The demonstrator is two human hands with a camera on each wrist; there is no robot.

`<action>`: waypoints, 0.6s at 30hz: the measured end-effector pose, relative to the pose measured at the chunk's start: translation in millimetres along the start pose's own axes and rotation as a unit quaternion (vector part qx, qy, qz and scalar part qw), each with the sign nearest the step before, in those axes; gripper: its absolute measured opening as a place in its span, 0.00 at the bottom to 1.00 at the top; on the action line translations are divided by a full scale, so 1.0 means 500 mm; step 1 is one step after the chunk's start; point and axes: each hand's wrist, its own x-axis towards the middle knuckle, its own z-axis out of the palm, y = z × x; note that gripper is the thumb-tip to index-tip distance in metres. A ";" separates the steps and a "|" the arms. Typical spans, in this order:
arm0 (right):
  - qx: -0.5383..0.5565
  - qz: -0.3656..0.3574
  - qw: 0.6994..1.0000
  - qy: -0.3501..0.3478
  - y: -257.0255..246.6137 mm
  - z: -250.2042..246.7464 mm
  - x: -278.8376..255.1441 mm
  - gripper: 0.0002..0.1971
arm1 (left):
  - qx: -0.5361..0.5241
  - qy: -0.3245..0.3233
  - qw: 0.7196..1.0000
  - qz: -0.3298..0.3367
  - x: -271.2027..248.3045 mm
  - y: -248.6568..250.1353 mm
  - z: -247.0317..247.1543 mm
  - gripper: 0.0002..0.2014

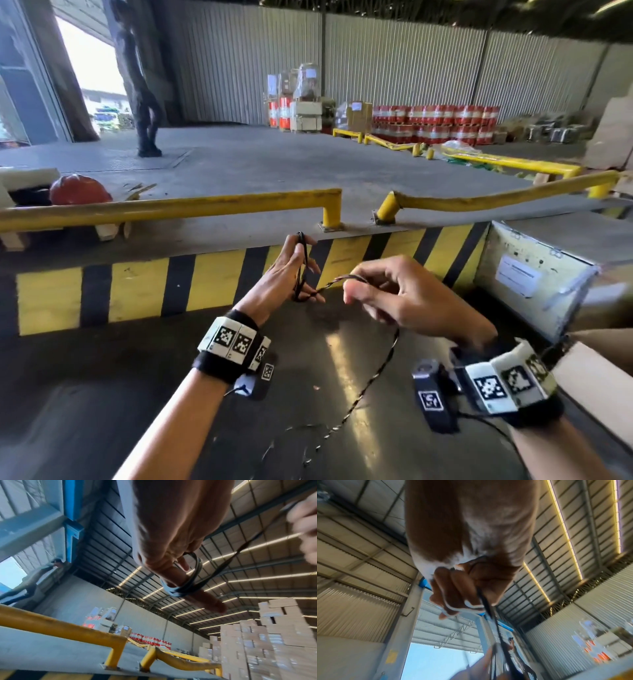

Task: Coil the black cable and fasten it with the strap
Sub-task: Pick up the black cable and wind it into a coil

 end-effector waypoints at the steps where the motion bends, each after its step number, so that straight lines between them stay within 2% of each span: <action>1: -0.021 -0.012 1.000 0.012 -0.008 -0.026 0.014 0.13 | 0.002 -0.024 1.000 -0.005 -0.011 -0.002 0.015 0.16; 4: -0.073 -0.037 0.996 0.042 -0.011 -0.086 0.073 0.14 | -0.046 -0.094 0.994 -0.011 -0.045 0.000 0.058 0.15; 7: -0.099 -0.042 0.992 0.063 0.025 -0.104 0.138 0.12 | -0.109 -0.139 0.984 0.002 -0.070 0.020 0.088 0.16; 11: -0.017 -0.016 0.996 0.084 0.112 -0.068 0.180 0.12 | -0.180 -0.171 0.968 0.035 -0.086 0.052 0.099 0.17; 14: 0.111 -0.008 0.990 0.087 0.176 0.007 0.171 0.17 | -0.193 -0.144 0.968 0.075 -0.087 0.069 0.090 0.17; 16: 0.200 0.008 0.977 0.069 0.209 0.074 0.146 0.11 | -0.178 -0.103 0.974 0.098 -0.082 0.081 0.076 0.17; 18: 0.207 0.045 0.976 0.056 0.234 0.146 0.104 0.14 | -0.142 -0.063 0.981 0.113 -0.071 0.094 0.052 0.19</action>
